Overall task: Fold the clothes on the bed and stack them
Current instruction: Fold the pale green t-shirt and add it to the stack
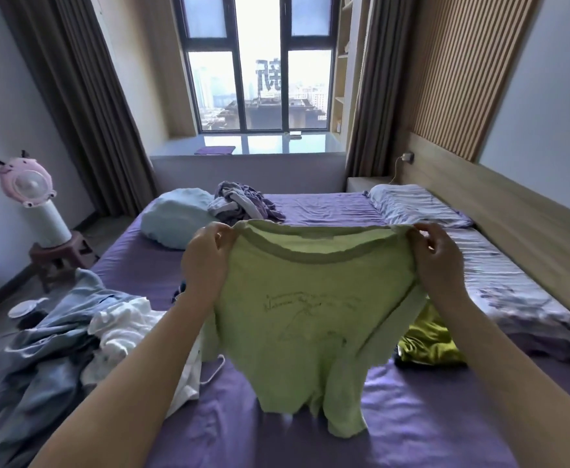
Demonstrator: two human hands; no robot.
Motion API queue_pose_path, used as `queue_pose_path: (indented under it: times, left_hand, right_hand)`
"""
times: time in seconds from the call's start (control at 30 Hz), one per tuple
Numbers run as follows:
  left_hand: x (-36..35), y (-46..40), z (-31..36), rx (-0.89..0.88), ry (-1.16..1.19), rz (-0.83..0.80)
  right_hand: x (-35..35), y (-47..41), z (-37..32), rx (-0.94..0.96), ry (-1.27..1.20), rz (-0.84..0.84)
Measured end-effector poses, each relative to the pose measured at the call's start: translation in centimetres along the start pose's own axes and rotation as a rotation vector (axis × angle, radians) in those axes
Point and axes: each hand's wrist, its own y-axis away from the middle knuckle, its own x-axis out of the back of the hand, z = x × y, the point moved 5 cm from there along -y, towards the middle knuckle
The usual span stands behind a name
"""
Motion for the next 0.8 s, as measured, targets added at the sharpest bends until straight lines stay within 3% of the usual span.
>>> queue_pose_path:
  times: [0.13,0.3,0.43,0.6,0.8]
  left_hand:
    - [2.6,3.1,1.4,-0.008,-0.221,0.003]
    - [4.5,8.3,2.7,-0.119,-0.395,-0.064]
    - [7.3,8.9,4.9,-0.156,-0.420,-0.027]
    - [11.8,6.9,9.7,-0.294,-0.380,0.163]
    - [11.6,4.5,10.0,-0.245,-0.301,0.192]
  right_hand:
    - [2.9,1.9,0.1,0.111,0.067,0.018]
    - [5.3,4.0,0.9,0.180,0.187,-0.079]
    - [7.4,4.5,0.1,0.215,0.255,-0.068]
    - [10.0,3.4,-4.2,0.352,0.144,0.082]
    - [8.2,2.6,-5.7,0.284,-0.002,0.103]
